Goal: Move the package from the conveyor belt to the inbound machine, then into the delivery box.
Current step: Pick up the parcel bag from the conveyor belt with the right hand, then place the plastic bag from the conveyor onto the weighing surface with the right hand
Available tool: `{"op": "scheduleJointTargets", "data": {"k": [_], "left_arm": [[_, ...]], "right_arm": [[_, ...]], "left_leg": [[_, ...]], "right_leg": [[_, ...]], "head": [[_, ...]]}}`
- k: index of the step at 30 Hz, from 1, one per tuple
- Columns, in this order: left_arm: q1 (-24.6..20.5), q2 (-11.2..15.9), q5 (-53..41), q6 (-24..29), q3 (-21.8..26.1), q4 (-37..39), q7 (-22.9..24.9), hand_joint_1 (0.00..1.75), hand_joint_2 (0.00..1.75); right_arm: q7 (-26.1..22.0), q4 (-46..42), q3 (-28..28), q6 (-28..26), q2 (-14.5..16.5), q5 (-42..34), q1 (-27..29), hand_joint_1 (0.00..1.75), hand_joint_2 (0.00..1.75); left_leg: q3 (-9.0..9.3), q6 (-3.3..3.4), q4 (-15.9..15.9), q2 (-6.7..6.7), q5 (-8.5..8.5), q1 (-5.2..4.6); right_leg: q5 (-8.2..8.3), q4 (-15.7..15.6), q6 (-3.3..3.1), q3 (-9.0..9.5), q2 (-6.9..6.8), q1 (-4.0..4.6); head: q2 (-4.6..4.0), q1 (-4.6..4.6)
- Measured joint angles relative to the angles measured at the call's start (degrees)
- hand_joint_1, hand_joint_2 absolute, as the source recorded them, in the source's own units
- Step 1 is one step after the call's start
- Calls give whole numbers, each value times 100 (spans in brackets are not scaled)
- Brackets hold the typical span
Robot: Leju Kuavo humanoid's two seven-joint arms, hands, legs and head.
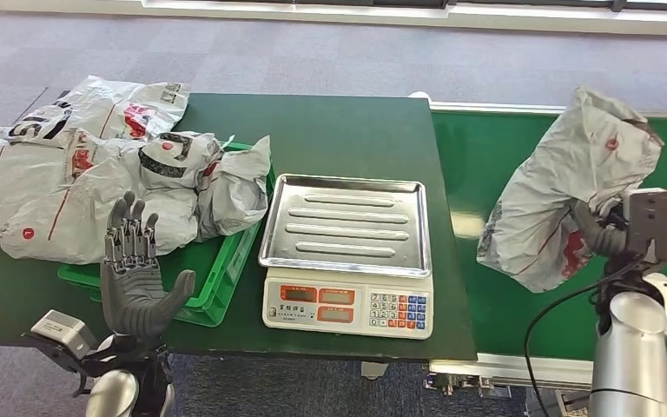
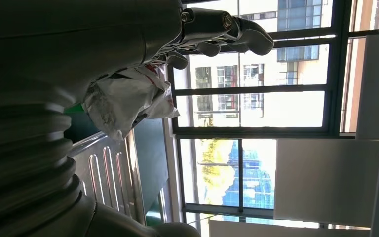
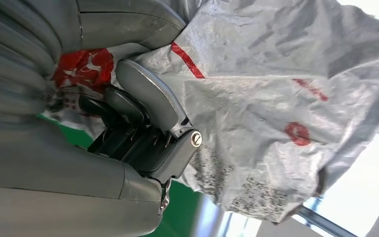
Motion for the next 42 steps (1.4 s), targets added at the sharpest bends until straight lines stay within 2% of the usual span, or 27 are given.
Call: {"op": "scheduleJointTargets", "data": {"k": [5, 11, 15, 18, 22, 26, 29, 35, 38, 42], "left_arm": [[0, -15, -14, -2, 5, 2, -25, 0, 175], [-33, -19, -15, -25, 14, 17, -35, 0, 175], [-258, -19, -13, -128, 20, 115, -43, 0, 175], [-513, -19, -9, -170, 20, 243, -23, 0, 175], [-789, -18, 37, -114, 17, 406, -9, 0, 175], [-851, -15, 92, 50, 20, 462, -4, 0, 175], [-847, -13, 111, 135, 28, 463, -1, 0, 175], [-836, 13, 131, 221, 46, 463, -2, 0, 175], [-817, 47, 180, 344, 59, 460, -2, 0, 175], [-772, 90, 245, 426, 81, 456, -2, 0, 175]], "right_arm": [[-15, -347, 2, 44, -152, -7, -351, 175, 175], [-17, -413, 48, 45, -196, -107, -530, 175, 175], [246, 107, 493, 34, -102, -228, -1241, 175, 175], [391, 1122, 1057, 22, 261, -347, -2035, 175, 175], [483, 2685, 1837, 60, 1057, -404, -2864, 175, 175], [571, 3717, 2355, 306, 1803, -287, -3202, 175, 175], [613, 4153, 2589, 800, 2199, -223, -3252, 175, 175], [642, 4574, 2716, 1924, 2475, -246, -3323, 175, 175], [759, 4688, 2844, 2030, 2561, -520, -3333, 175, 175], [855, 4740, 3301, 2028, 2625, -1104, -3321, 175, 175]], "left_leg": [[4, -1, 0, 23, 3, 1], [-3, -3, 0, 23, 10, 0], [-20, -14, -1, 44, 18, -1], [-22, -33, -2, 69, 32, 0], [-27, -62, -5, 72, 58, 6], [-40, -78, -8, 40, 68, 27], [-48, -82, -10, 29, 68, 33], [-59, -81, -10, 29, 65, 34], [-59, -81, -9, 35, 65, 33], [-59, -82, -9, 36, 66, 33]], "right_leg": [[12, 1, -8, -8, 21, 1], [18, 13, -9, -12, 24, 0], [31, 26, -20, -35, 43, 0], [46, 41, -35, -56, 66, 3], [57, 54, -56, -84, 73, 21], [47, 61, -79, -91, 41, 44], [40, 61, -89, -97, 31, 49], [40, 61, -90, -105, 32, 40], [45, 60, -90, -110, 38, 37], [47, 60, -90, -112, 38, 40]], "head": [[0, 1], [0, 1], [0, 2], [0, 2], [0, -1], [0, -2], [0, -2], [0, 0], [0, -2], [0, -1]]}}
